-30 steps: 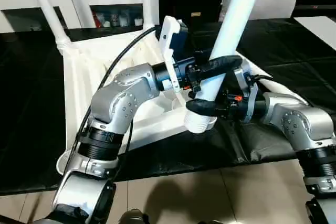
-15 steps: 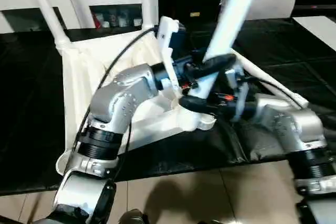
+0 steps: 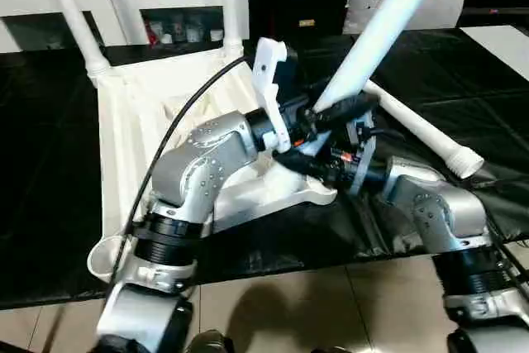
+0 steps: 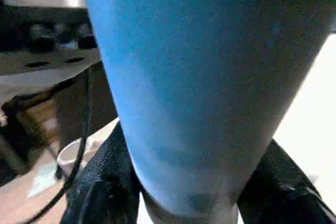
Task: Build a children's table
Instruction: Pick table leg
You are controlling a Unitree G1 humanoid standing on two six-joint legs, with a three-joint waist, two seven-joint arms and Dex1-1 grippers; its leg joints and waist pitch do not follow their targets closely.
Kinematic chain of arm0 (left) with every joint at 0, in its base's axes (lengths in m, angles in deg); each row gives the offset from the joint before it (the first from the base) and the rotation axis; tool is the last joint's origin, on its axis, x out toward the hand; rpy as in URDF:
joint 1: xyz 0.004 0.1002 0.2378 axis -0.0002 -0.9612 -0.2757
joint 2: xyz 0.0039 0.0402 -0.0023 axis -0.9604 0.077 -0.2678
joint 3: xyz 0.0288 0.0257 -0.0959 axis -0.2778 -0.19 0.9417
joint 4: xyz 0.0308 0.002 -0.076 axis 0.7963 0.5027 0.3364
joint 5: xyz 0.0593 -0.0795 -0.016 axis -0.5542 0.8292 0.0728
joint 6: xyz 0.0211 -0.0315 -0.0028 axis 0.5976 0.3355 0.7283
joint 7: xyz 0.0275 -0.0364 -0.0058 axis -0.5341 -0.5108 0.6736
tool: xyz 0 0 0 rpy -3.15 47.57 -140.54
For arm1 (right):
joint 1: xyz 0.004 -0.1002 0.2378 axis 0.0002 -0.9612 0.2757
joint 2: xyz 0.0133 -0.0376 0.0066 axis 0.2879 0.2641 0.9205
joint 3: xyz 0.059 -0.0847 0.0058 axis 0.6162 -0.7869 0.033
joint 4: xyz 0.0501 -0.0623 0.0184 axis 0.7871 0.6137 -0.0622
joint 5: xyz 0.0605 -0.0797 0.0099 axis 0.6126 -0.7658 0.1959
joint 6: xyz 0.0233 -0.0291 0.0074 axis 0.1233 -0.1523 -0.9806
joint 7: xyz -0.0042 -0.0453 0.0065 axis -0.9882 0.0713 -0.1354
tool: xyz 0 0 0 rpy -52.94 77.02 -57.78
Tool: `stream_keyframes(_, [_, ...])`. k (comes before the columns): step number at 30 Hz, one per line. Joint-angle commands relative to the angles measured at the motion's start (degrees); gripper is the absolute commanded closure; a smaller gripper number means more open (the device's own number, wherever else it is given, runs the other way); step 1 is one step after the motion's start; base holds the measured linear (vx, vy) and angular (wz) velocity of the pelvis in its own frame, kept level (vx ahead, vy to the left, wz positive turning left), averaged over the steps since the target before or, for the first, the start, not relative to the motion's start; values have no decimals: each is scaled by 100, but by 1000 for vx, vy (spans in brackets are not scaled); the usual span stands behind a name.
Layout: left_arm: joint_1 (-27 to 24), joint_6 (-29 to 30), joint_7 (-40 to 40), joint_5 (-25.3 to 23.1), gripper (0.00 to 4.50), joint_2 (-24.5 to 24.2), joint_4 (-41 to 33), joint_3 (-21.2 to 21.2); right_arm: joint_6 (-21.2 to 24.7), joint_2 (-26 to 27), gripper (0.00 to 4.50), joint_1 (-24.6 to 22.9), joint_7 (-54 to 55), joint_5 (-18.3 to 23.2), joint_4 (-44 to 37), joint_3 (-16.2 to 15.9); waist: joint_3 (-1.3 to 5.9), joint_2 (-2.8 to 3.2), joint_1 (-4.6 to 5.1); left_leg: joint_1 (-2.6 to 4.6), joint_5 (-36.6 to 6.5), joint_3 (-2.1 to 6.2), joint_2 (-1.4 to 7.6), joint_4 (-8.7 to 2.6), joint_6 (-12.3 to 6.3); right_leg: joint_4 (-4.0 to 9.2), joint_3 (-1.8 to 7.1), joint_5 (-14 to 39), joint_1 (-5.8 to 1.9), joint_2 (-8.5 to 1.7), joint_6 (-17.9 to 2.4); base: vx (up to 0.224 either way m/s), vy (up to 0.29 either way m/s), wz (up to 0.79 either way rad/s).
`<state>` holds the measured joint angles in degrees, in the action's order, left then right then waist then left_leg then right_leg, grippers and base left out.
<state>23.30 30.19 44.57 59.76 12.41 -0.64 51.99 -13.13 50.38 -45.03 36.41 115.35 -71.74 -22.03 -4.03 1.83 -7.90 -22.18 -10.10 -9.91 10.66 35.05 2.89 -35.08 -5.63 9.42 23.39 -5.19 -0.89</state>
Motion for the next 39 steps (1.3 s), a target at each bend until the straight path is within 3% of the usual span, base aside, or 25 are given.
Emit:
stream_keyframes(1, [-63,157,-196,399,121,132,-378,-172,95,-29,259,-37,428,-74,103,250,485,-77,35,63,-825,70,213,-375,-197,451,276,1528,-339,-334,-920,0,0,0])
stream_keyframes(2, [-121,175,-166,394,121,110,-389,-141,157,-28,259,-93,410,-30,33,234,471,-38,31,66,-860,69,213,-377,-200,457,279,1526,-333,-336,-928,0,0,0])
stream_keyframes(4, [-200,220,-115,401,121,99,-409,-100,171,-21,259,-162,396,14,-53,210,476,-57,31,68,-830,67,215,-380,-222,457,282,1464,-339,-329,-932,0,0,0])
stream_keyframes(6, [-223,245,-74,407,82,118,-421,-77,127,-3,259,-175,378,11,-66,202,470,-55,32,70,-902,66,209,-384,-226,475,275,1590,-338,-329,-894,0,0,0])
stream_keyframes(8, [-237,279,-64,412,82,128,-442,-74,82,14,259,-179,366,-9,-67,189,462,-55,36,72,-966,72,219,-392,-193,486,277,1691,-335,-336,-862,0,0,0])
stream_keyframes(11, [-247,341,-131,281,38,41,-504,-249,-36,24,259,-175,370,-148,-47,86,451,-55,50,75,-1024,75,219,-404,-166,489,279,1710,-332,-331,-843,0,0,0])
stream_keyframes(15, [-267,295,-138,351,30,60,-572,-230,-96,44,259,-144,471,-222,17,84,453,-55,68,70,-988,75,216,-404,-150,479,284,1630,-336,-329,-853,0,0,0])
stream_keyframes(16, [-268,289,-133,357,5,64,-574,-222,-97,44,259,-143,475,-224,20,85,450,-54,70,72,-991,77,219,-407,-150,481,284,1631,-334,-332,-857,0,0,0])
stream_keyframes(17, [-270,243,-93,404,0,98,-590,-157,-108,46,259,-133,504,-239,39,92,453,-53,79,70,-991,74,217,-403,-153,479,285,1602,-337,-333,-872,0,0,0])
stream_keyframes(18, [-271,187,-43,485,0,157,-592,-43,-128,36,259,-131,516,-262,54,89,465,-93,91,70,-969,69,215,-402,-163,476,283,1571,-349,-329,-887,0,0,0])
stream_keyframes(19, [-270,171,-24,512,0,181,-592,1,-137,31,259,-132,516,-272,58,85,463,-70,89,68,-946,72,217,-400,-169,469,283,1560,-348,-339,-914,0,0,0])
stream_keyframes(23, [-154,-73,434,501,0,341,-388,437,-250,55,259,-88,649,-349,168,157,465,-82,130,55,-926,63,208,-387,-180,481,279,1526,-357,-340,-966,0,0,0])
stream_keyframes(27, [-35,-290,827,485,0,406,-182,793,-302,73,260,-57,679,-411,219,178,486,-86,154,41,-935,70,193,-380,-192,481,268,1677,-387,-337,-863,0,0,0])
stream_keyframes(32, [76,-294,1209,366,0,409,63,957,-346,72,261,-51,695,-442,236,160,501,-77,164,50,-826,68,197,-368,-242,463,269,1464,-365,-313,-866,0,0,0])
stream_keyframes(33, [139,-286,1423,-36,0,283,232,781,-382,76,261,-48,706,-483,255,124,506,-109,160,50,-807,66,202,-369,-259,461,269,1422,-368,-314,-872,0,0,0])
stream_keyframes(36, [143,-335,1445,-686,0,65,298,267,-429,72,261,-34,710,-573,298,34,503,-84,153,67,-788,78,216,-381,-271,458,277,1443,-352,-318,-783,0,0,0])
stream_keyframes(39, [146,-367,1432,-781,0,87,277,94,-439,85,261,-8,730,-600,345,14,506,-91,125,64,-734,71,221,-376,-249,450,285,1391,-354,-343,-882,0,0,0])
